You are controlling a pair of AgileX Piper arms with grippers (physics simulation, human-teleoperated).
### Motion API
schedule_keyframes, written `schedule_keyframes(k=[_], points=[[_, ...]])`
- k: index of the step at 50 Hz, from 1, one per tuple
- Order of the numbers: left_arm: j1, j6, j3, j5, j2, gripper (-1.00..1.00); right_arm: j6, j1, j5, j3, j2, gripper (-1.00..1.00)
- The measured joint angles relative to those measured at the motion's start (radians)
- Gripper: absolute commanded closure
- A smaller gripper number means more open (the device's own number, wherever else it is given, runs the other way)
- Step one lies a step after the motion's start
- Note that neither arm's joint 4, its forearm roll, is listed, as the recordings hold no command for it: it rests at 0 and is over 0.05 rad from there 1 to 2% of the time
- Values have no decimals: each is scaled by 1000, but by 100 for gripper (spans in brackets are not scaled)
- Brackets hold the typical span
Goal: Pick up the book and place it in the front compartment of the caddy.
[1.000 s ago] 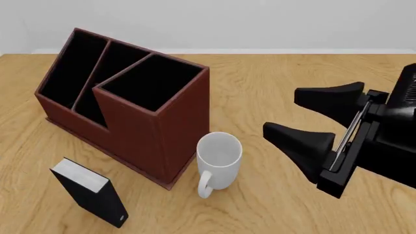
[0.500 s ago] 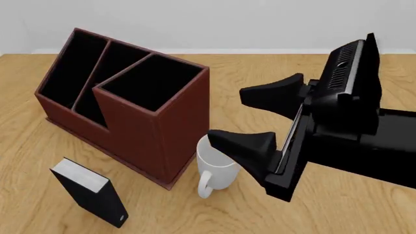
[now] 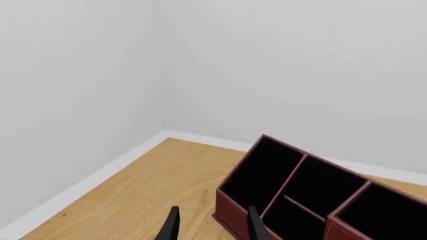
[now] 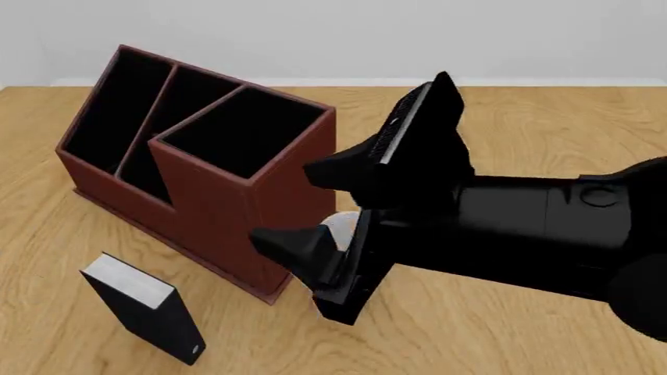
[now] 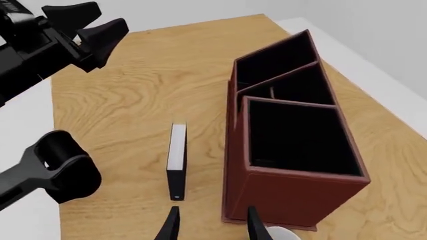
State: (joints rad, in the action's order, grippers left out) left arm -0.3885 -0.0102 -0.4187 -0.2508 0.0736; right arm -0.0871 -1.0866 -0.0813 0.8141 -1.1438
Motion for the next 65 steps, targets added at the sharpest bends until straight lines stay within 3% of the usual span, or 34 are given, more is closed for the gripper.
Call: schedule_keyframes(k=[12,34,65], points=[[-3,-15,-6,-21,-25,-100,6,-34,23,56,-105,-100],[-1,-44,-15,-52,-54,-100,74,-105,42,202,-375,-100],[6,-62,-20,-67,-70,-100,107,-121,34,386,-669,-100]])
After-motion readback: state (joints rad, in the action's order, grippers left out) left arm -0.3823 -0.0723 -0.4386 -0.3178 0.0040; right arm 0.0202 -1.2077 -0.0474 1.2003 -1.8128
